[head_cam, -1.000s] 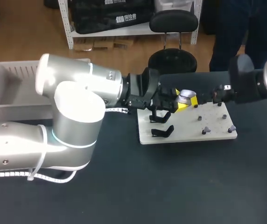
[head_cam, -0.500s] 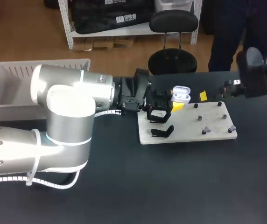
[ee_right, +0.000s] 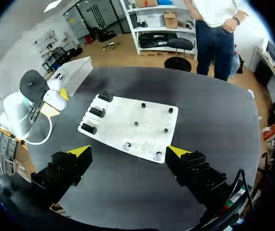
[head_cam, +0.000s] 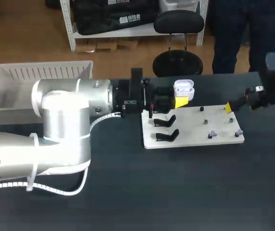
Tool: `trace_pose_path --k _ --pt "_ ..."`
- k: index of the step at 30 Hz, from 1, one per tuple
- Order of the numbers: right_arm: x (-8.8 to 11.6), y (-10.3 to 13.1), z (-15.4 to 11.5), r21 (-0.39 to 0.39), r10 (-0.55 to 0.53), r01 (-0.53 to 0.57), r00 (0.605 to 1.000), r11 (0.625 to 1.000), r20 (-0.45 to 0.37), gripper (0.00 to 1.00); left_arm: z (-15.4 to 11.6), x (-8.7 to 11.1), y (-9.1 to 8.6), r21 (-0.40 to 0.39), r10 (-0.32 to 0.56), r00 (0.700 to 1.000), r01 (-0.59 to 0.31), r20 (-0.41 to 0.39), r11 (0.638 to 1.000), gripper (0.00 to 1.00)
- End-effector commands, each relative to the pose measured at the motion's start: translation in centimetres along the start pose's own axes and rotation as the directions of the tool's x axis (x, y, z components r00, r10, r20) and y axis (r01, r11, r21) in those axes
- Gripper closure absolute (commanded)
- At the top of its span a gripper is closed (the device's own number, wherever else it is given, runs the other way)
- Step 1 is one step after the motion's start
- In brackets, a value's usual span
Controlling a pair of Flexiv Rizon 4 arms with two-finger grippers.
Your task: Pick up each earbud case from the left stands, insert the matching earbuds, close the lid, and place the case in the box.
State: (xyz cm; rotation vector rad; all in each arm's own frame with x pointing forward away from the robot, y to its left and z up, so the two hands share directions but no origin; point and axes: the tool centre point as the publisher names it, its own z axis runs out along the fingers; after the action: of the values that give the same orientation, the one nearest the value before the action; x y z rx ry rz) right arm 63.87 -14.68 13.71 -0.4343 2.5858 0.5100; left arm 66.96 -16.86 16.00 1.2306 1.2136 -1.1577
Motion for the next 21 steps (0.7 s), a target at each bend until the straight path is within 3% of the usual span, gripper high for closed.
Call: trace_pose_path --k 1,12,14,16,18,21 --pt "1.0 -0.4 -1.0 0.326 0.035 -0.03 0.999 0.945 -0.008 0.0 0.9 -0.1 -0.2 -0.024 0.001 1.0 -0.001 -0.001 1.0 1.0" --pt "1.0 -0.4 -1.0 0.326 0.035 -0.03 0.999 0.945 -0.008 0.0 2.0 -0.3 0.2 -0.022 -0.01 1.0 0.01 -0.008 1.0 1.0" --pt "1.1 -0.5 0.3 0.309 0.045 -0.033 0.998 0.95 -0.032 0.0 2.0 -0.2 0.1 -0.013 -0.022 0.999 0.022 -0.026 1.0 1.0" --pt "1.4 -1.0 1.0 0.393 0.023 0.004 0.998 0.919 -0.062 0.0 2.0 -0.2 0.1 -0.013 -0.022 0.999 0.022 -0.026 1.0 1.0" --pt "1.7 -1.7 1.5 0.383 0.039 -0.006 0.996 0.924 -0.077 0.0 2.0 -0.2 0.1 -0.013 -0.022 0.999 0.022 -0.026 1.0 1.0" --pt "2.3 -2.0 2.0 0.453 0.018 0.038 0.993 0.891 -0.119 0.0 2.0 -0.2 0.1 -0.013 -0.022 0.999 0.022 -0.026 1.0 1.0"
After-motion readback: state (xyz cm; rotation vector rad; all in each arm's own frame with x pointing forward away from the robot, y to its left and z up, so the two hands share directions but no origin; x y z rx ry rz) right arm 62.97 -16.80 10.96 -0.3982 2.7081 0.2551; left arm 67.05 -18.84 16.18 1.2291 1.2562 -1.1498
